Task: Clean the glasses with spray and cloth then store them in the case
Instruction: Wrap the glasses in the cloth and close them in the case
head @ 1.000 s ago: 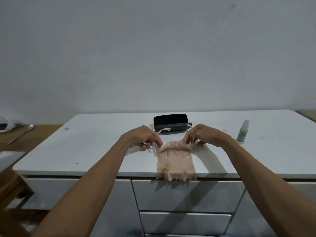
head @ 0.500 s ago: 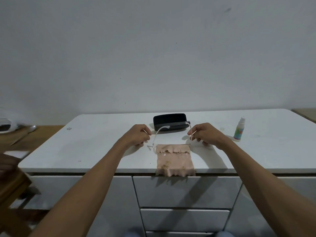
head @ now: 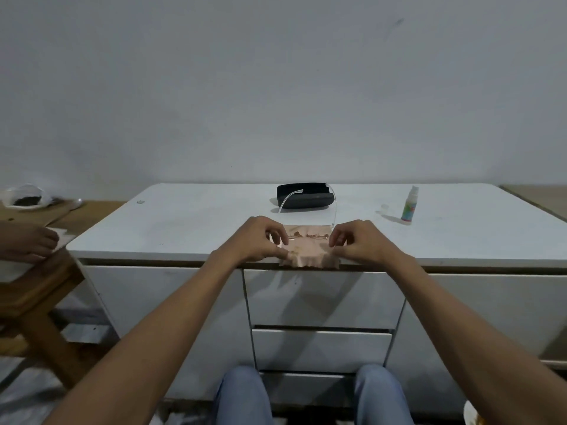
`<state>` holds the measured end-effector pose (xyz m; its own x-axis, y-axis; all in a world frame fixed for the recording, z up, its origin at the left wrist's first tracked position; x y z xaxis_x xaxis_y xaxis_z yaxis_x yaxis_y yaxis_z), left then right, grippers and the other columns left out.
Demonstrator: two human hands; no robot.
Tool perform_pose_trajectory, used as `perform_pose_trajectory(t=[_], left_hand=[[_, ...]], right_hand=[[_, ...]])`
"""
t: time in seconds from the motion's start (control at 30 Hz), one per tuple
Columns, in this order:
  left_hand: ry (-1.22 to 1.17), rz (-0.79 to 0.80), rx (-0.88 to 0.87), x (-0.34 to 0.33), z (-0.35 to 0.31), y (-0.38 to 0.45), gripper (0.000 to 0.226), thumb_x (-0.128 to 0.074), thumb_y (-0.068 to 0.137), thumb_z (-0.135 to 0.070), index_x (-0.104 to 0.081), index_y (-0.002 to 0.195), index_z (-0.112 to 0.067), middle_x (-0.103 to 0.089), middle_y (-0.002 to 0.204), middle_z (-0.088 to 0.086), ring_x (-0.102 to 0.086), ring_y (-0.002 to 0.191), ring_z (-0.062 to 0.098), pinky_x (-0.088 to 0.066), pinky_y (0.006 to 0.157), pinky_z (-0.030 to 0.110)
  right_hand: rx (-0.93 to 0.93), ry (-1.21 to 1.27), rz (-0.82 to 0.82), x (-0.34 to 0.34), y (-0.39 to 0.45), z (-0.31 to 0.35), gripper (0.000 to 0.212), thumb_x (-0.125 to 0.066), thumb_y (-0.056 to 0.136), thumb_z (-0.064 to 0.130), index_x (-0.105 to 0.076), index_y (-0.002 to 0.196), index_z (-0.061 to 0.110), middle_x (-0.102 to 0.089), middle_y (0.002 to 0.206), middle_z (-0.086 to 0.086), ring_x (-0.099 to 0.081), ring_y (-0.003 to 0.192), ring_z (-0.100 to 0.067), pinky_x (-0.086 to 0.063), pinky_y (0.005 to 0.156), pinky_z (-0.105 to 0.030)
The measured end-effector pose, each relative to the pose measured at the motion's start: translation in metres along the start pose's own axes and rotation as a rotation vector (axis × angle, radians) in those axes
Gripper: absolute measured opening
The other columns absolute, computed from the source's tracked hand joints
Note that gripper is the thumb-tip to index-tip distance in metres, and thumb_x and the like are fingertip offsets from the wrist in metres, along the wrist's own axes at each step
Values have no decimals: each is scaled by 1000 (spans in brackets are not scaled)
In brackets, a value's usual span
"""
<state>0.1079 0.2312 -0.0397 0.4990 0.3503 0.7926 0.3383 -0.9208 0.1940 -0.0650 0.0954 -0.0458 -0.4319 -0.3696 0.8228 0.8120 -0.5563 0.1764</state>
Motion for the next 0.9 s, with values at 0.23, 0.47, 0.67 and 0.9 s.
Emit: perform_pose_trajectory(t=[0.23, 0.47, 0.67, 0.9], left_hand=[[397, -18, -168, -16, -24, -12, 14, -77, 82, -36, -74, 91, -27, -66, 94, -5, -60, 91, 16, -43, 67, 29], [143, -48, -59, -6, -10, -4, 5, -79, 82, -29, -79, 82, -24, -71, 85, -8, -61, 80, 9, -52, 72, 32], [-125, -258, 103, 8, 6, 13, 13, -71, 89, -17, -80, 81, -13, -71, 75, -4, -59, 69, 7, -42, 64, 22], [-266, -389, 359, -5, 25, 30, 15, -69, 87, -16, -81, 79, -12, -76, 81, 1, -69, 80, 19, -56, 71, 31]], right_hand=[[138, -291, -26, -13, -15, 18, 19, -76, 85, 44, -74, 96, 29, -64, 98, 10, -59, 84, -11, -49, 73, -31], [67, -159, -124, 4, -2, 16, 5, -74, 87, 29, -78, 90, 29, -65, 84, 14, -60, 80, -7, -51, 72, -32], [-63, -120, -336, 21, 14, 11, 9, -69, 91, 29, -77, 89, 28, -62, 73, 11, -58, 75, -13, -36, 55, -25], [-179, -135, -433, 13, 31, 5, 19, -61, 93, 32, -78, 97, 24, -75, 85, -3, -66, 83, -26, -47, 65, -30]])
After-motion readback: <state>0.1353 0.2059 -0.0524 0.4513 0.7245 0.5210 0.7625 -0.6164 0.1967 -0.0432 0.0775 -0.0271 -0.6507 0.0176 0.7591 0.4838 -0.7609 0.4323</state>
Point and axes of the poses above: each hand's wrist, its own y-axis towards the middle knuckle, its own x-axis out of the back of the hand, z = x × y, the point moved 9 cm from there along y, towards the middle knuckle
